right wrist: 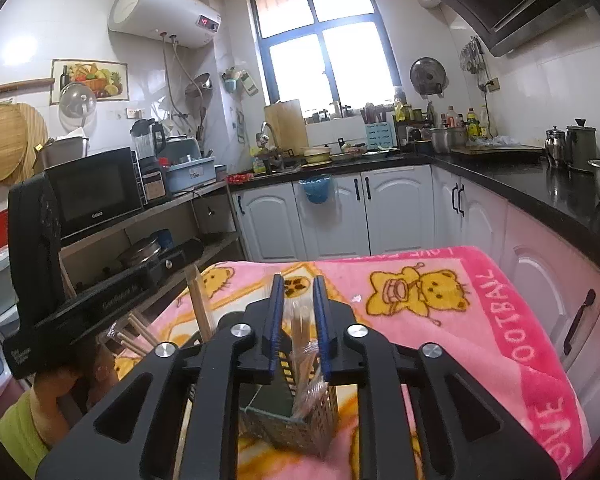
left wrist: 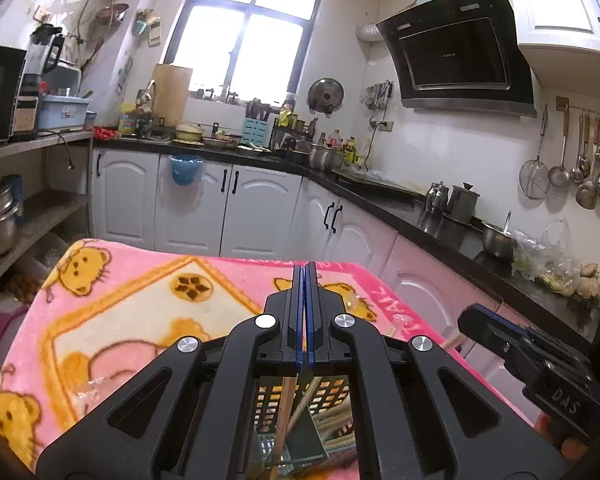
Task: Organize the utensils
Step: 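Open the right gripper to release the chopstick into the caddy, then move the right gripper down to the last wrapped chopstick on the blanket, then close the right gripper on the wrapped chopstick and lift it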
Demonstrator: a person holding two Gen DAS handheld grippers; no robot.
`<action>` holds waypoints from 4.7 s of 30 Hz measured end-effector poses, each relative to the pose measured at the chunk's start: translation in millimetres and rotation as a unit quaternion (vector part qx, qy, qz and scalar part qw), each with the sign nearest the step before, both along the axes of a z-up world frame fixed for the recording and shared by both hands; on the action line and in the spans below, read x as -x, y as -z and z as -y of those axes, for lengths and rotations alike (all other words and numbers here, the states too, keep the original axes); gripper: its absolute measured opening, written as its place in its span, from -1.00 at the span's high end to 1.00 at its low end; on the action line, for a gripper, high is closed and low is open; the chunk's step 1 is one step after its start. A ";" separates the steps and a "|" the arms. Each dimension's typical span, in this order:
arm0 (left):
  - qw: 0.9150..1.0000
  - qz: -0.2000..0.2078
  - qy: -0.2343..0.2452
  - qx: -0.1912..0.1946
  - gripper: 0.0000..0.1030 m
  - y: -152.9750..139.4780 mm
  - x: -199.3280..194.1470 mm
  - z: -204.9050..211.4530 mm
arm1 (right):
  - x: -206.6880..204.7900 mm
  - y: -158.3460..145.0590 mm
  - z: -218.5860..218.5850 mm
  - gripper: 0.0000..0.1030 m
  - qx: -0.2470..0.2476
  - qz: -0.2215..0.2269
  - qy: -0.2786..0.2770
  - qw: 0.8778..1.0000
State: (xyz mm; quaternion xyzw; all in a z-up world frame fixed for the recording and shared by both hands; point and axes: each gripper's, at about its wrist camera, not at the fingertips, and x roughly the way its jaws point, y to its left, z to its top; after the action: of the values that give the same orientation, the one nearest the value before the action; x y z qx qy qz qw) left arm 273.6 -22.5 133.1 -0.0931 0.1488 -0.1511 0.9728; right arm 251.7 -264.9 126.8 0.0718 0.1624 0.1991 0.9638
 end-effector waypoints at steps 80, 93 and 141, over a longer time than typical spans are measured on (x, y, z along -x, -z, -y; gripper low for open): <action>0.989 -0.130 -0.035 -0.062 -0.79 89.7 105.3 -16.8 | 73.3 83.8 7.6 -0.19 0.060 -0.109 -0.025 0.992; 0.983 -0.163 -0.053 -0.072 -0.79 115.3 104.0 -21.9 | 72.3 106.4 -3.5 -0.21 0.084 -0.140 -0.039 0.986; 0.948 -0.309 -0.052 -0.050 0.80 188.9 35.8 -62.9 | 21.3 172.7 -0.5 0.84 0.083 -0.285 -0.020 0.955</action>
State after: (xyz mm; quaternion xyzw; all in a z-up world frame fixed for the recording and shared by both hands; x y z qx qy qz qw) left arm 237.8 40.4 -55.8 -0.0940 0.4440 -0.0564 0.8893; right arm 230.4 -264.5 -45.9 0.0419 0.4472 0.1758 0.8760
